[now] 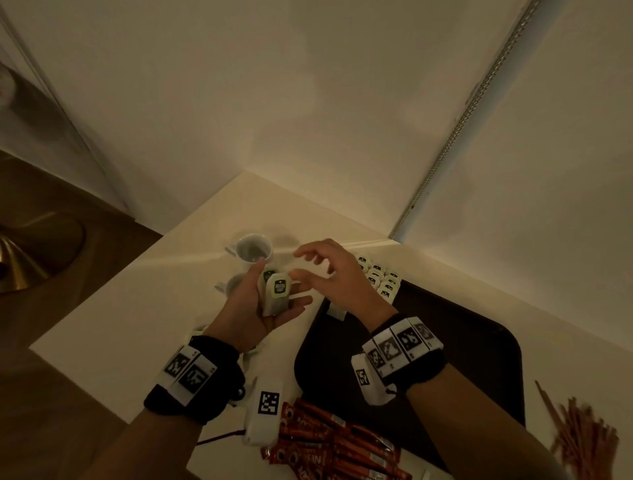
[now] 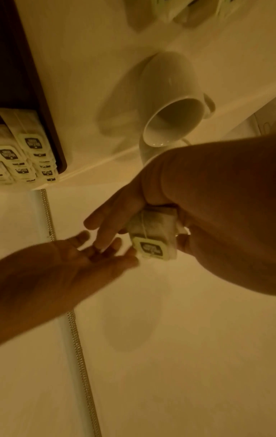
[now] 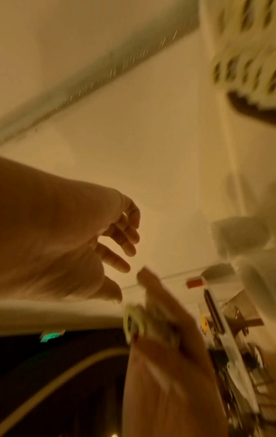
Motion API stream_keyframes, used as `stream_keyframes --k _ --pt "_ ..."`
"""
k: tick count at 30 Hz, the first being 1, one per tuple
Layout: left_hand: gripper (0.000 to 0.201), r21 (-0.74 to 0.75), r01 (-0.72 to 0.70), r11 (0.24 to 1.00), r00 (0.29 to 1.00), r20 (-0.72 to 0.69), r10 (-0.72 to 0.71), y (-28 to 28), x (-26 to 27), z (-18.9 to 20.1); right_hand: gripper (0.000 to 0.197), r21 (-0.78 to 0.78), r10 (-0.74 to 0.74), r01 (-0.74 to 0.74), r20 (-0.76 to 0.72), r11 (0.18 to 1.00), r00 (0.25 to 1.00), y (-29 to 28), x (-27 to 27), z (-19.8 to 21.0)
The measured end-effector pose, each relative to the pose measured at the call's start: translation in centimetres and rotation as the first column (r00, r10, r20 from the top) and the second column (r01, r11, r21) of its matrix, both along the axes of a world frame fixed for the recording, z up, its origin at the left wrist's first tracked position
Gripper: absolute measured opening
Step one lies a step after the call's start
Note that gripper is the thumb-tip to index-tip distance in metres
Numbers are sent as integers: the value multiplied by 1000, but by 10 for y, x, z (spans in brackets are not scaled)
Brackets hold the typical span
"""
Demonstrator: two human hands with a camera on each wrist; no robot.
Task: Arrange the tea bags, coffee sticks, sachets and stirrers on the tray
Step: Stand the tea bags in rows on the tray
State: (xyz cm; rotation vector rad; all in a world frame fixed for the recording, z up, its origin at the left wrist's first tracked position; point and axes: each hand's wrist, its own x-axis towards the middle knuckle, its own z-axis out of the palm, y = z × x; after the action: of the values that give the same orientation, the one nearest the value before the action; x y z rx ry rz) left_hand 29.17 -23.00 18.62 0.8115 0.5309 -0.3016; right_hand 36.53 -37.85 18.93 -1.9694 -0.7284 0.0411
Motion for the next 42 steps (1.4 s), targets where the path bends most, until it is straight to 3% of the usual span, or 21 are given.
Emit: stream_keyframes --k 3,10,14,15,19,23,27,33,37,42 --pt "56 -6 11 1000 999 45 -11 -6 3 9 37 -85 109 -104 66 991 992 8 -5 15" --pt "66 9 95 995 983 156 -95 -9 5 18 12 -66 86 -78 126 995 988 0 -6 47" --pt "74 5 -4 1000 951 309 2 -13 4 22 9 -120 53 -37 132 992 990 -4 -3 90" --pt "73 1 -18 1000 937 350 17 -15 4 24 10 -154 56 -34 141 987 988 -4 -4 100" --pt "32 10 -44 999 900 435 35 -23 7 40 21 -333 72 1 207 943 976 -1 -7 126" --pt "35 -67 -10 998 903 428 38 -29 8 48 23 -408 39 54 218 911 975 2 -6 140" --pt "27 -164 0 987 910 410 68 -30 4 47 24 -405 2 82 201 911 979 1 -8 147" --pt "53 -197 39 980 874 482 62 -29 -1 47 24 -372 -27 97 190 923 981 -2 -10 148" --pt "43 -172 46 984 852 521 51 -30 -2 45 23 -308 -70 132 203 942 977 -7 -12 145" --pt "33 -127 -45 991 859 501 103 -34 -4 43 23 -200 -95 130 180 971 979 -17 -11 138"
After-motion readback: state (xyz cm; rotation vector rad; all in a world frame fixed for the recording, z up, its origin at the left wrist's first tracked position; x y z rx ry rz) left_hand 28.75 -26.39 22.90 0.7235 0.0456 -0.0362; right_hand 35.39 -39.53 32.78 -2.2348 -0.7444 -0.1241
